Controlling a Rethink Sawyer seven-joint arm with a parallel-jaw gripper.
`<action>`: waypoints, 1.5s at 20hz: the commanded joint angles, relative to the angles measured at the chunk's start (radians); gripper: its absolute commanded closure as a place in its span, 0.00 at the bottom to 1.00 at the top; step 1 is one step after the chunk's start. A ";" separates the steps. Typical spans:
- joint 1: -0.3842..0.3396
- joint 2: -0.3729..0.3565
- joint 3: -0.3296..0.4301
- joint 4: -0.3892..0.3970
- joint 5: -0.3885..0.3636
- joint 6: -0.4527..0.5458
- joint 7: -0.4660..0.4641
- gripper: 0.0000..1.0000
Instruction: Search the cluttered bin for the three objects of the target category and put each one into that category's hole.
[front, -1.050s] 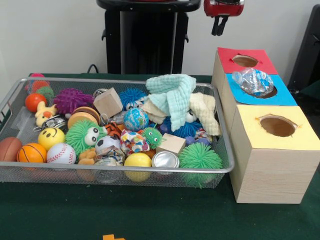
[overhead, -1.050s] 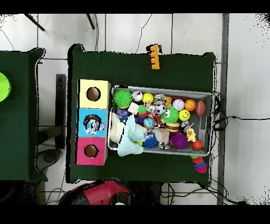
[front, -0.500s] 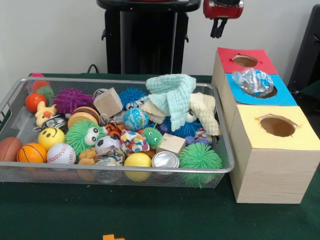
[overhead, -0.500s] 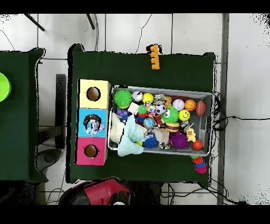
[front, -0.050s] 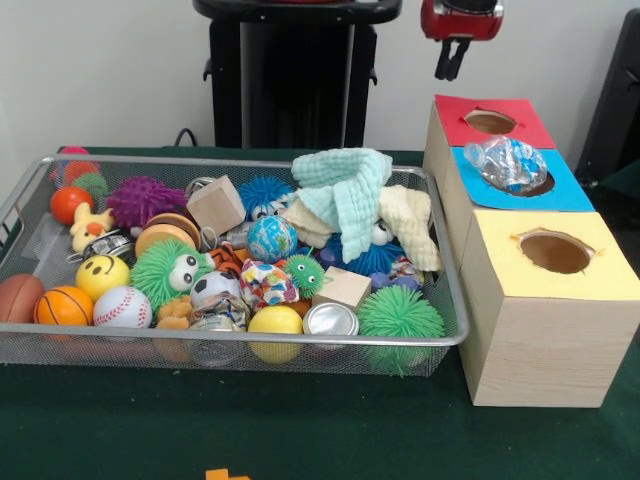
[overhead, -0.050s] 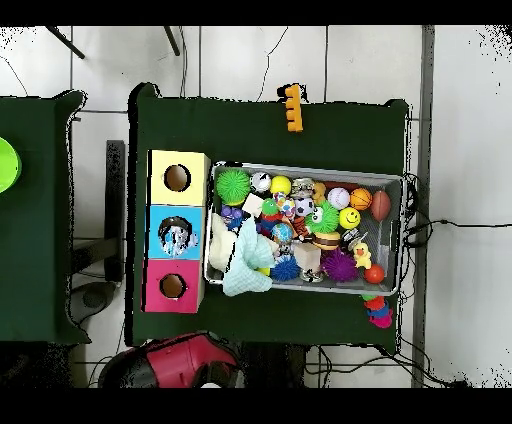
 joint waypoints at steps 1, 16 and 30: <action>0.011 -0.023 -0.018 -0.120 0.062 0.113 0.161 1.00; -0.024 0.014 -0.010 -0.042 0.056 -0.033 0.154 1.00; -0.134 0.070 -0.034 0.146 -0.051 -0.315 0.140 1.00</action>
